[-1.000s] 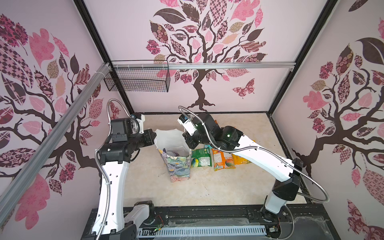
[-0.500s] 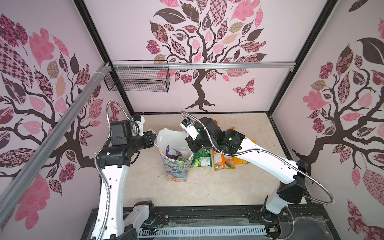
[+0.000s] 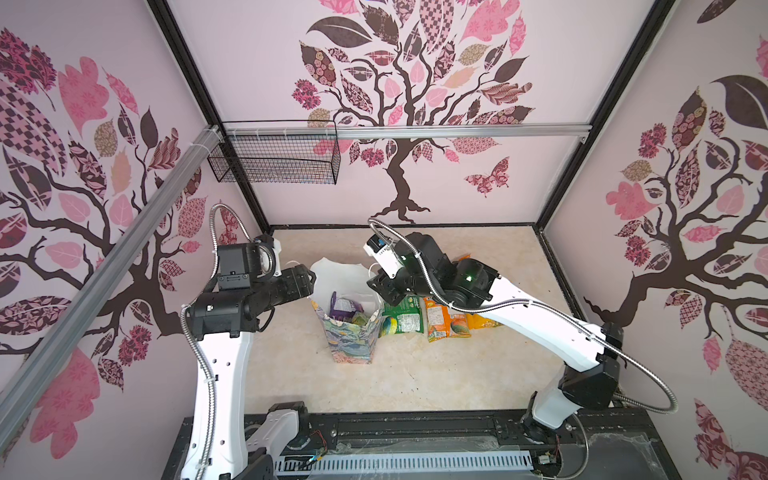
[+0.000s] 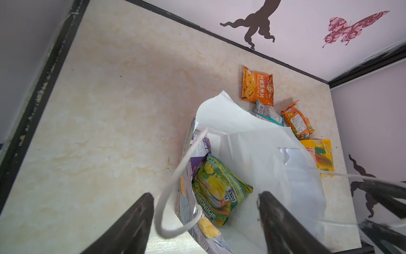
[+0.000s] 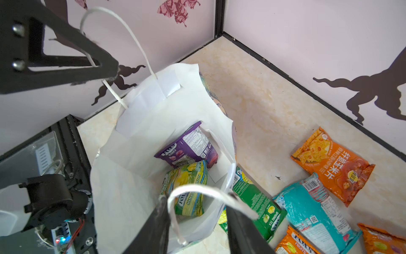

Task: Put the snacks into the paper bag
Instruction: 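Move the right gripper toward the orange Fox's Fruits packet nearer the robot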

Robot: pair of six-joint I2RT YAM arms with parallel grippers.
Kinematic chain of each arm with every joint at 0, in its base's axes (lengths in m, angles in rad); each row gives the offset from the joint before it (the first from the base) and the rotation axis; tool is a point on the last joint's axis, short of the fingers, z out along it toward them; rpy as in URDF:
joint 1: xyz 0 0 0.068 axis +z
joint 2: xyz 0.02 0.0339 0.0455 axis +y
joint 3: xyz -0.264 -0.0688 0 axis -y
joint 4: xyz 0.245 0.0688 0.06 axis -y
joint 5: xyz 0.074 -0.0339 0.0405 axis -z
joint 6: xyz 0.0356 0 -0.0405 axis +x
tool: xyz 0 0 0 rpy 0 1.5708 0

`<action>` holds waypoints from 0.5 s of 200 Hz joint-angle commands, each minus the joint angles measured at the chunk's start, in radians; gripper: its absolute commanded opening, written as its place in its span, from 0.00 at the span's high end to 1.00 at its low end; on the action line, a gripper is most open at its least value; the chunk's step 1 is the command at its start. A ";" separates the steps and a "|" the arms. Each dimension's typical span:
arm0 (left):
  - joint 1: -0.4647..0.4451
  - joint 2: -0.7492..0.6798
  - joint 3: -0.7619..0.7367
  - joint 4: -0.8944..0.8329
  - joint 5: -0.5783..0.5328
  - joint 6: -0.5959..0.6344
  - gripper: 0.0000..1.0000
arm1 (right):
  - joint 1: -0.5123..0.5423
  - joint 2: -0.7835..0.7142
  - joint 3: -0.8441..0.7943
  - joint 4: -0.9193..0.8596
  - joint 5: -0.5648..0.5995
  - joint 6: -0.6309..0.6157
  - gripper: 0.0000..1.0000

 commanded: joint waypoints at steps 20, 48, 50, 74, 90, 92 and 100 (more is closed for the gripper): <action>0.004 -0.065 0.011 -0.131 -0.061 -0.030 0.02 | -0.004 -0.103 -0.001 -0.046 -0.044 0.055 0.48; 0.003 -0.083 -0.070 -0.099 -0.006 -0.054 0.02 | -0.003 -0.156 -0.026 -0.085 -0.075 0.100 0.45; 0.003 -0.085 -0.077 -0.095 0.001 -0.056 0.02 | -0.004 -0.163 -0.032 -0.086 -0.074 0.104 0.45; 0.004 -0.113 -0.154 -0.035 0.055 -0.080 0.02 | -0.003 -0.278 -0.163 -0.070 -0.028 0.164 0.44; 0.004 -0.141 -0.209 0.030 0.070 -0.101 0.03 | -0.004 -0.354 -0.273 -0.066 0.051 0.208 0.41; 0.004 -0.142 -0.215 0.039 0.075 -0.103 0.03 | -0.004 -0.361 -0.287 -0.069 0.063 0.215 0.41; 0.003 -0.152 -0.244 0.080 0.089 -0.110 0.05 | -0.005 -0.385 -0.344 -0.081 0.112 0.245 0.40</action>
